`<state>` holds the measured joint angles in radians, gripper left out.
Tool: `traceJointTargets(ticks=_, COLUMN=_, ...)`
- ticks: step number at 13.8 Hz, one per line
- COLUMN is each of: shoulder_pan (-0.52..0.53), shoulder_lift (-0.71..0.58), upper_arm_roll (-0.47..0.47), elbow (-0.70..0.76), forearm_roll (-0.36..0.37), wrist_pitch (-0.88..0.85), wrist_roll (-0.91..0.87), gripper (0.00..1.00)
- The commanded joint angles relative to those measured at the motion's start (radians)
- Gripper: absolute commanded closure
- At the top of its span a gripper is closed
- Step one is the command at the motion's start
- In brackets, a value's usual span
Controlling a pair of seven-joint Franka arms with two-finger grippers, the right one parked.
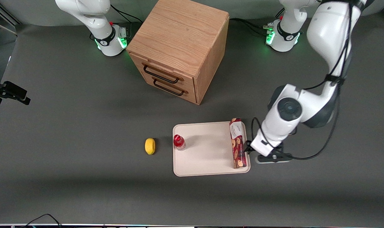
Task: Place red cookie box on tray
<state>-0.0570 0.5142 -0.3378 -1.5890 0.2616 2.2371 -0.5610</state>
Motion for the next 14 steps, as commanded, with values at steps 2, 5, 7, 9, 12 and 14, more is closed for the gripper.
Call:
traceJointTargets(ticks=2, shoulder_pan=0.035, shoulder_lift=-0.205, upper_arm_roll=0.112, elbow=-0.022, forearm_roll=-0.195, wrist_pitch=-0.209, wrist_roll=0.246, gripper=0.00)
traceJointTargets(ticks=5, shoulder_pan=0.068, shoulder_lift=-0.350, upper_arm_roll=0.189, elbow=-0.020, forearm_roll=-0.208, wrist_pitch=-0.394, wrist_roll=0.410, gripper=0.00)
traceJointTargets(ticks=7, shoulder_pan=0.086, shoulder_lift=-0.425, upper_arm_roll=0.194, elbow=-0.022, forearm_roll=-0.206, wrist_pitch=-0.480, wrist_roll=0.431, gripper=0.00)
traceJointTargets(ticks=9, shoulder_pan=0.101, shoulder_lift=-0.476, upper_arm_roll=0.198, elbow=-0.022, forearm_roll=-0.208, wrist_pitch=-0.533, wrist_roll=0.434, gripper=0.00)
traceJointTargets(ticks=12, shoulder_pan=0.115, shoulder_lift=-0.523, upper_arm_roll=0.200, elbow=-0.019, forearm_roll=-0.244, wrist_pitch=-0.596, wrist_roll=0.446, gripper=0.00)
traceJointTargets(ticks=14, shoulder_pan=0.121, shoulder_lift=-0.542, upper_arm_roll=0.216, elbow=-0.019, forearm_roll=-0.268, wrist_pitch=-0.617, wrist_roll=0.447, gripper=0.00)
